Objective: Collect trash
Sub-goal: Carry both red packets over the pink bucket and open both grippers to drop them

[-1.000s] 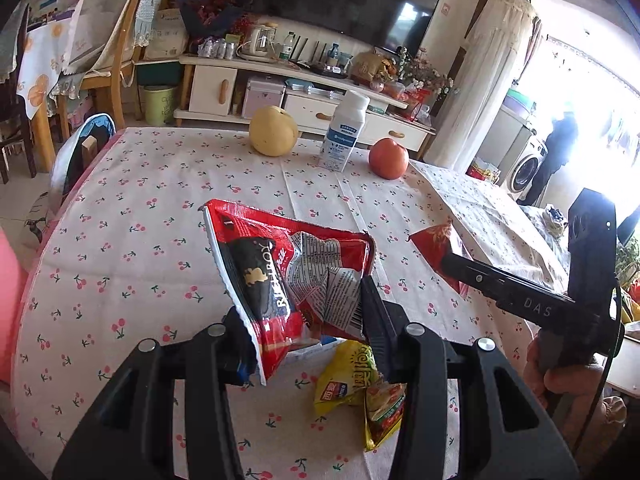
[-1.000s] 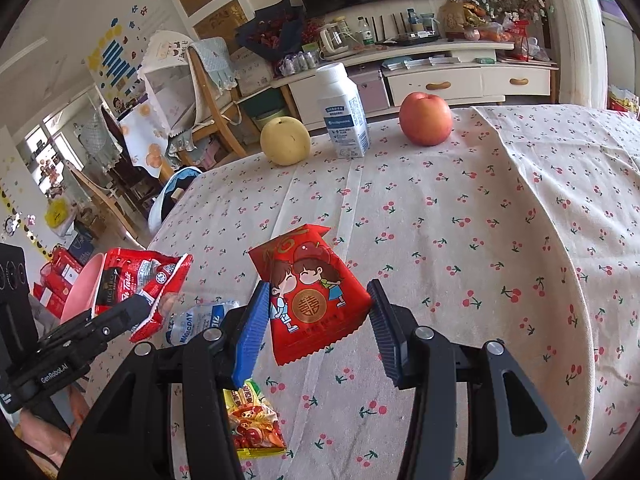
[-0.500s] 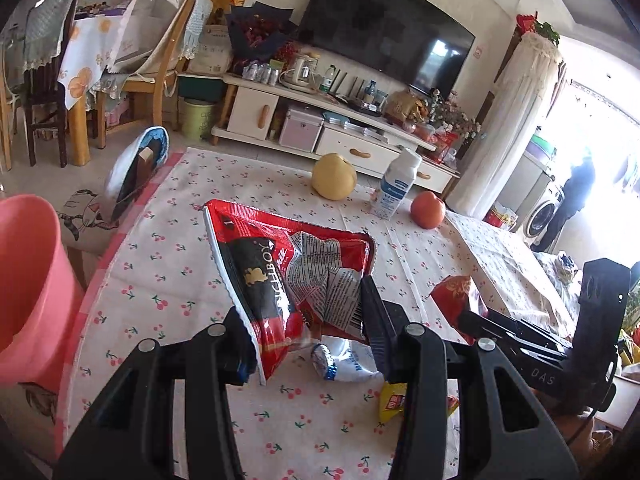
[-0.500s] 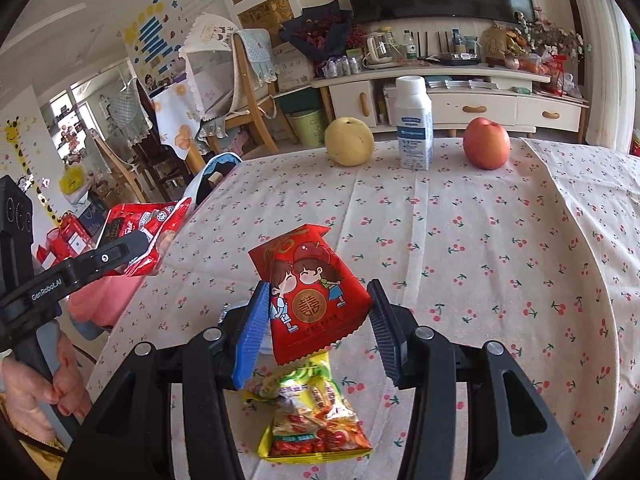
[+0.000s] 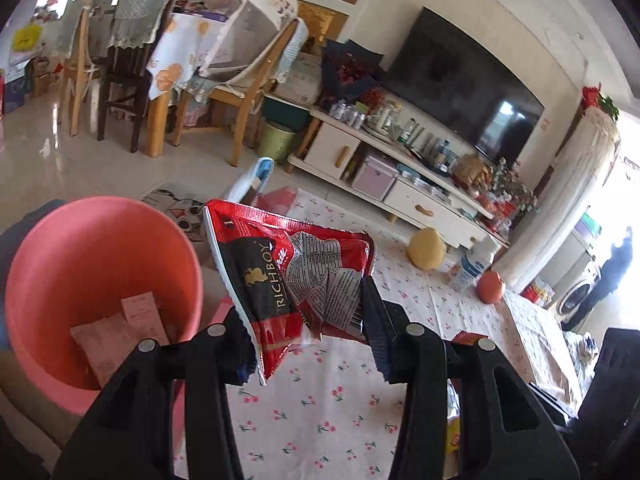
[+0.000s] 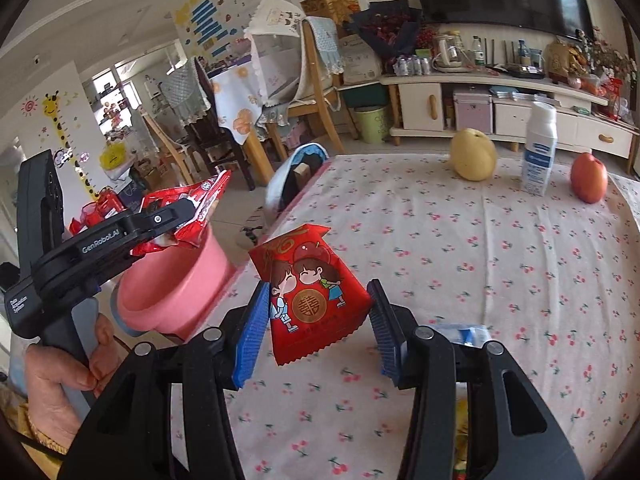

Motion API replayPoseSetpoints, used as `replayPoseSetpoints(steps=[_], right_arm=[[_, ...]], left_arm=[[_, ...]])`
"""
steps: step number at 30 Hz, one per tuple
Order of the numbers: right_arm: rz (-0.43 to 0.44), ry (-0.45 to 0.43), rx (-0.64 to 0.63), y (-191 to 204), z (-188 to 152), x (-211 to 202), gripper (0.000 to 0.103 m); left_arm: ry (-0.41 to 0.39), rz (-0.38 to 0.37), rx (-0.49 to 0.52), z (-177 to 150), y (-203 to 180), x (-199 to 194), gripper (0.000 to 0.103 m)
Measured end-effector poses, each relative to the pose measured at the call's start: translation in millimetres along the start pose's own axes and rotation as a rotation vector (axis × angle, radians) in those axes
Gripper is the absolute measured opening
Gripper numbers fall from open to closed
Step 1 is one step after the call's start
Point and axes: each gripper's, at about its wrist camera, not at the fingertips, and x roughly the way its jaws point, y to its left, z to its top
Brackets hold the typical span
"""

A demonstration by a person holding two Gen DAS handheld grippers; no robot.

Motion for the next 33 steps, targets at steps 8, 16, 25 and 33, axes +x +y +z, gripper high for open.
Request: replayPoseSetpoints(steps=[8, 16, 25, 33], right_arm=[[0.099, 0.032, -0.104, 90, 31, 58, 0.050], [0.158, 0.081, -0.153, 145, 44, 117, 0.050], [0.104, 0.140, -0.163, 141, 23, 152, 0.076], [0.017, 0.106, -0.143, 105, 9, 126, 0.091]], left_arm=[[-0.054, 0.152, -0.227, 26, 90, -11, 0.046], [-0.048, 0.187, -0.383, 32, 137, -9, 0.047], [-0.006, 0.229, -0.418, 35, 151, 2, 0.062], [-0.064, 0.270, -0.297, 33, 130, -2, 0.080]])
